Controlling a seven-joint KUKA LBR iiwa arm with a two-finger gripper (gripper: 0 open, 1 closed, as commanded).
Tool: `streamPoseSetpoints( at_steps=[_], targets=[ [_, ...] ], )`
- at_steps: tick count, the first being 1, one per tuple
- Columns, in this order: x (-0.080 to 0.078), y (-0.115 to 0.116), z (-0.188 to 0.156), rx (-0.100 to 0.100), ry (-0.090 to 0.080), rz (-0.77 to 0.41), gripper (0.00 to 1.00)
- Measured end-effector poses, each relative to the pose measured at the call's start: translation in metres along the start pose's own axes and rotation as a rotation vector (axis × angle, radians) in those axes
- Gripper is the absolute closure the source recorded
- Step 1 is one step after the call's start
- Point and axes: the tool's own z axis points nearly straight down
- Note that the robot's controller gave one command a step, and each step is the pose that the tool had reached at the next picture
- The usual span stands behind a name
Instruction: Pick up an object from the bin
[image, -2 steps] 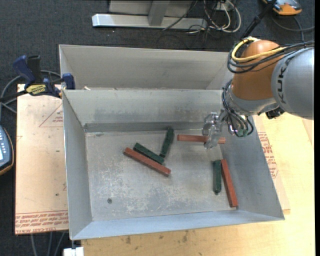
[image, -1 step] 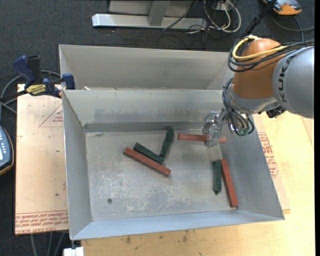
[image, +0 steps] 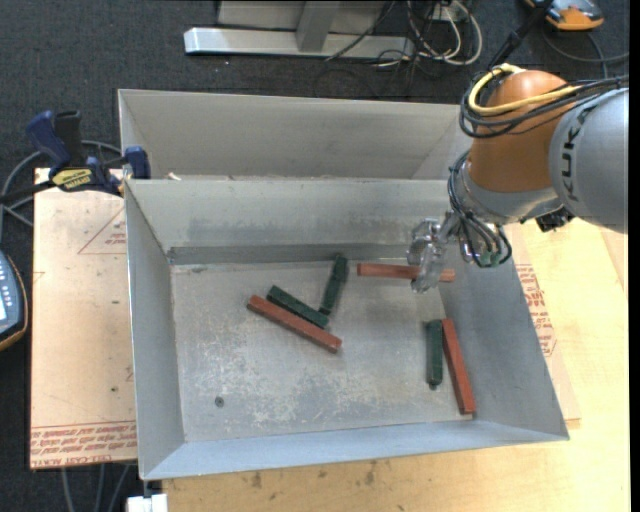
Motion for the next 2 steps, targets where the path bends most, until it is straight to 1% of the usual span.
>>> streamPoseSetpoints(
  at_steps=[1,2],
  targets=[
    [-0.001,0.000,-0.006,0.000,0.000,0.000,1.00],
    [-0.002,0.000,-0.028,0.000,-0.002,0.000,1.00]
  ],
)
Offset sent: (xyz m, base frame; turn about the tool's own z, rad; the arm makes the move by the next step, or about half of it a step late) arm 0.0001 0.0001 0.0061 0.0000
